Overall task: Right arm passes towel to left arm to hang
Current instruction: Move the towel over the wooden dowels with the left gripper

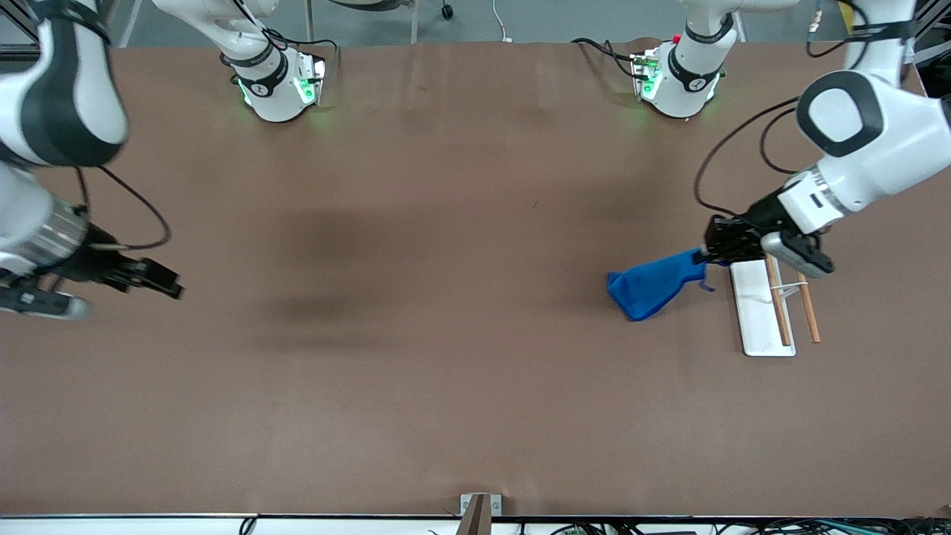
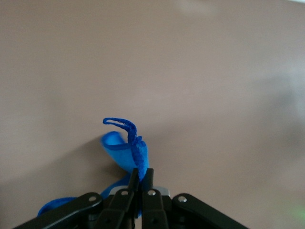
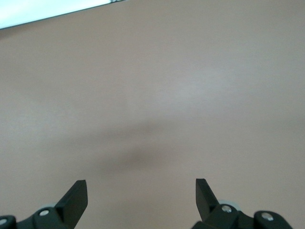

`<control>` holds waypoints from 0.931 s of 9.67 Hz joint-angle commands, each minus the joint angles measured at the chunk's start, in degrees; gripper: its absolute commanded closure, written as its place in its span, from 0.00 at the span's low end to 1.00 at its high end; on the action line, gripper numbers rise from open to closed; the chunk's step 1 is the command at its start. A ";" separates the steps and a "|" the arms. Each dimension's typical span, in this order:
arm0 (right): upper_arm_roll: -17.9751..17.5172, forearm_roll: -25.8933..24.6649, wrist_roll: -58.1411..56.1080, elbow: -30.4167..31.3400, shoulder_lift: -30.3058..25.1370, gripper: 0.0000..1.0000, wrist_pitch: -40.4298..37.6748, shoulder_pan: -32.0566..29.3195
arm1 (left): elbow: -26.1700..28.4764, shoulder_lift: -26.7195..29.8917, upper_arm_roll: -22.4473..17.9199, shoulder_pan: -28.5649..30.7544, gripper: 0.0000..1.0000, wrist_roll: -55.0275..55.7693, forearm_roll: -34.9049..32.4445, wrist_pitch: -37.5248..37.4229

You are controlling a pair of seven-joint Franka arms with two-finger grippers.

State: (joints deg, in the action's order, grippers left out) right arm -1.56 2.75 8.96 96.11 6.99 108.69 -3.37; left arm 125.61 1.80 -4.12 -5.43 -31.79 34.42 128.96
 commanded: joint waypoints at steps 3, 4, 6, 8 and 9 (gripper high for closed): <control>6.10 -1.61 0.72 -8.88 -5.67 0.00 -16.35 -0.41 | -4.57 -0.83 -12.73 -0.29 1.00 1.91 -17.16 -2.56; 7.08 -1.61 -1.90 -12.05 -5.67 0.00 -20.75 -0.50 | -5.98 -1.01 -16.85 -0.29 1.00 1.47 -20.85 -3.62; 7.18 -2.57 -3.07 -14.54 -6.37 0.00 -24.39 -0.59 | -6.34 -2.15 -23.46 -0.20 1.00 1.38 -22.82 -4.07; 7.00 -2.57 -3.33 -14.20 -6.73 0.00 -24.31 -0.50 | -9.05 -5.82 -27.08 -0.29 1.00 1.38 -22.82 -3.81; 6.92 -2.57 -3.33 -14.20 -6.64 0.00 -24.05 -0.32 | -9.85 -8.63 -27.17 -0.29 1.00 1.47 -22.65 -3.28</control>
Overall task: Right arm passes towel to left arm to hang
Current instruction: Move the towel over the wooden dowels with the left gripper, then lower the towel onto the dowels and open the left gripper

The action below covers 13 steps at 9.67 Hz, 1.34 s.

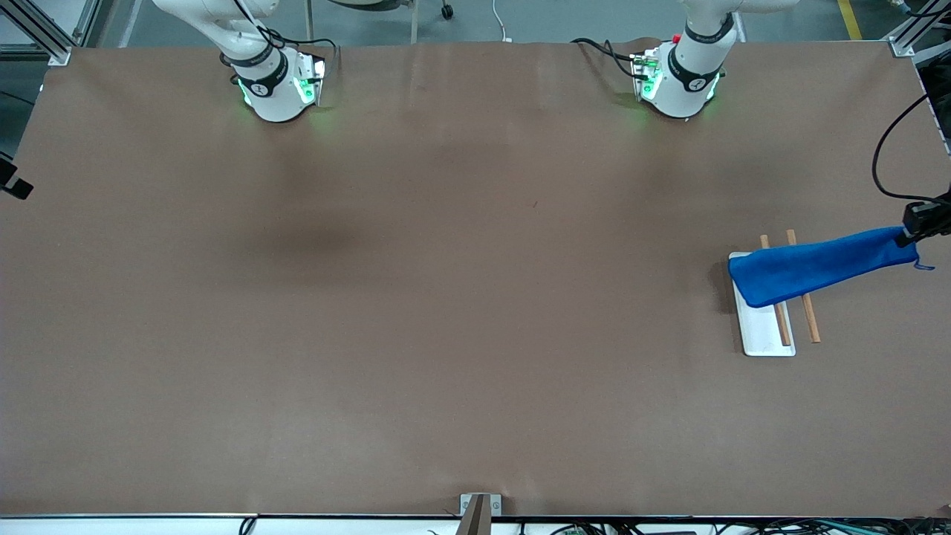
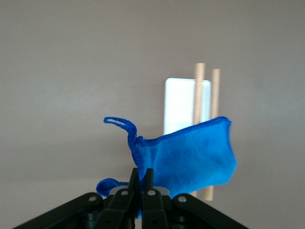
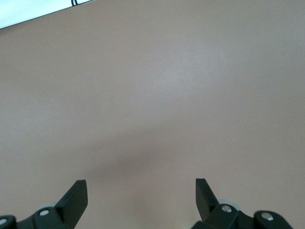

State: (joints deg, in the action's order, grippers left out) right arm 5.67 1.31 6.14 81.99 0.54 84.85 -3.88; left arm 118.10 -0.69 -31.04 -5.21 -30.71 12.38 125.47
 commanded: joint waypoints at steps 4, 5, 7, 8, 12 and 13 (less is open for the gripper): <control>-0.48 -1.13 -0.42 0.01 -0.11 0.00 -0.12 0.62 | -3.84 -12.48 0.28 -2.17 0.99 1.18 0.01 3.20; -0.48 -1.13 -0.34 -0.08 -0.11 0.00 -0.03 0.71 | -5.06 -14.32 0.45 -2.78 0.98 1.18 0.01 3.28; -0.48 -1.13 -0.07 -0.08 -0.11 0.00 0.06 0.71 | -8.05 -16.10 1.41 -2.96 0.36 1.18 0.01 3.28; -0.48 -1.13 -0.07 -0.17 -0.11 0.00 0.14 0.71 | -9.98 -16.10 2.64 -2.79 0.00 1.27 0.01 3.20; -0.48 -1.05 0.02 -0.25 -0.11 0.00 0.41 0.89 | -12.63 -10.32 10.98 -2.17 0.00 14.60 -0.60 -2.83; -0.48 -1.05 0.02 -0.25 -0.11 0.00 0.32 0.89 | -12.37 -7.69 13.00 -2.17 0.00 15.67 -0.87 -6.17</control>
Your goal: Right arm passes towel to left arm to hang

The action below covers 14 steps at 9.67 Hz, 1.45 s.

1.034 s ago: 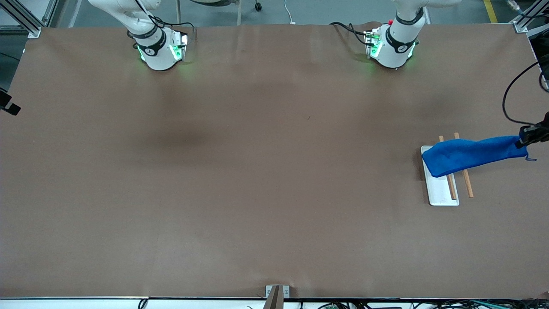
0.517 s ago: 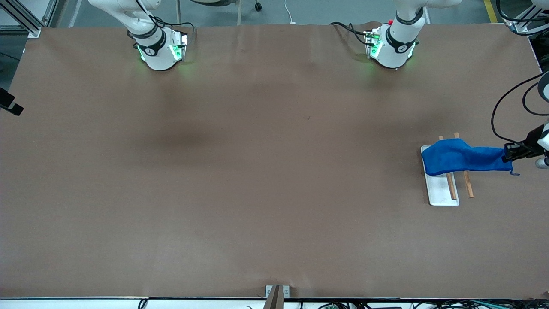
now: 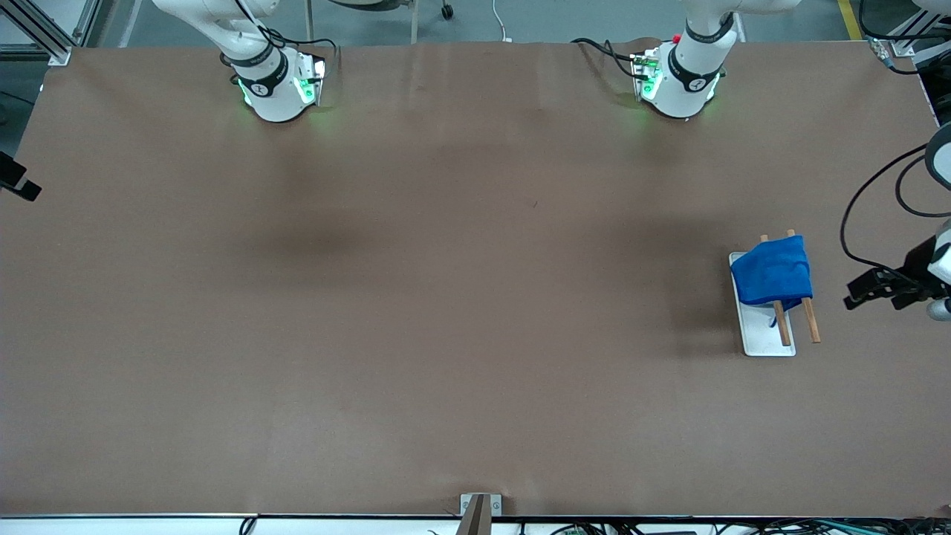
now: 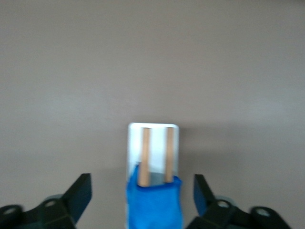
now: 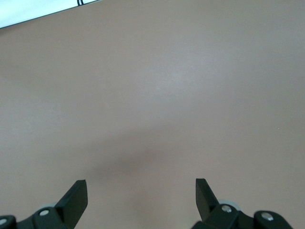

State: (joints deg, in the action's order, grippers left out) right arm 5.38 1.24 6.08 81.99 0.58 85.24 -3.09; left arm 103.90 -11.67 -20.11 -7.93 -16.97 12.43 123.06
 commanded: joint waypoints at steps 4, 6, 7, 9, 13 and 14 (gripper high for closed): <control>-0.11 -0.98 -0.45 -0.25 -0.14 0.00 -0.08 -0.07 | 0.26 13.07 15.17 1.51 0.00 19.58 -13.30 -14.05; -0.11 -1.06 -0.45 -0.34 -0.14 0.00 0.01 0.02 | -10.84 11.33 15.45 1.60 0.00 18.90 -13.04 -24.29; -0.11 -1.06 -0.45 -0.34 -0.14 0.00 -0.08 -0.07 | -16.74 9.41 15.45 1.69 0.00 18.90 -12.61 -29.06; -0.11 -1.06 -0.45 -0.34 -0.14 0.00 -0.08 0.02 | -20.83 8.51 15.54 3.17 0.00 18.55 -12.60 -33.13; -0.11 -1.06 -0.45 -0.34 -0.14 0.00 0.01 -0.07 | -18.66 10.96 22.13 10.57 0.00 13.27 -12.51 -37.28; -0.11 -0.98 -0.45 -0.34 -0.14 0.00 -0.08 -0.07 | -18.38 11.06 22.13 10.31 0.00 13.62 -12.51 -37.28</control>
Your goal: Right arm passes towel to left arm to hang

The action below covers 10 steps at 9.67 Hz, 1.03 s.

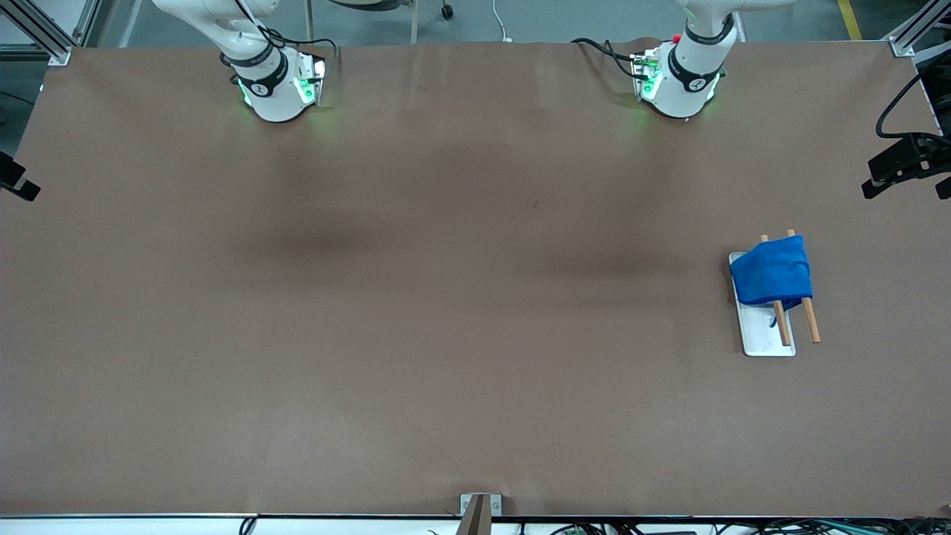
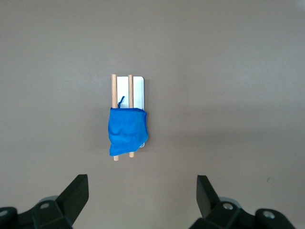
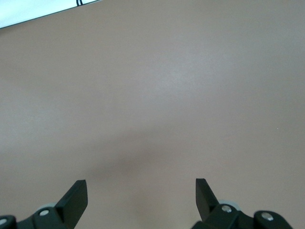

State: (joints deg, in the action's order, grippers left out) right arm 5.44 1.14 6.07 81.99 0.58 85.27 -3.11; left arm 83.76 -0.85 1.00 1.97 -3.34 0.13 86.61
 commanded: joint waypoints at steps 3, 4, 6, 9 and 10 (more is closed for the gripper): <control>-0.17 -0.96 -0.44 -0.33 -0.14 0.00 -0.10 -0.14 | 1.94 -0.12 0.85 -1.52 0.00 0.61 -0.48 -0.39; -0.17 -0.96 -0.44 -0.33 -0.06 0.00 -0.01 -0.14 | 1.85 -0.38 0.85 -2.05 0.00 0.61 -0.48 -0.30; -0.17 -0.96 -0.44 -0.25 -0.06 0.00 -0.10 -0.14 | 2.02 -0.38 0.67 -2.75 0.00 0.96 -0.39 -0.13; -0.17 -0.96 -0.44 -0.33 -0.05 0.00 -0.01 -0.06 | 3.52 0.23 0.06 -3.11 0.00 1.67 -0.65 0.75; -0.17 -1.05 -0.44 -0.33 -0.05 0.00 -0.01 -0.14 | 3.61 0.23 -0.90 -3.20 0.00 1.15 -0.65 0.75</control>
State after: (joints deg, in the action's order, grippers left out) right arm 5.44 1.12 6.07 81.98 0.58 85.27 -3.11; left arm 84.79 -0.90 1.36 -0.61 -1.80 0.12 86.54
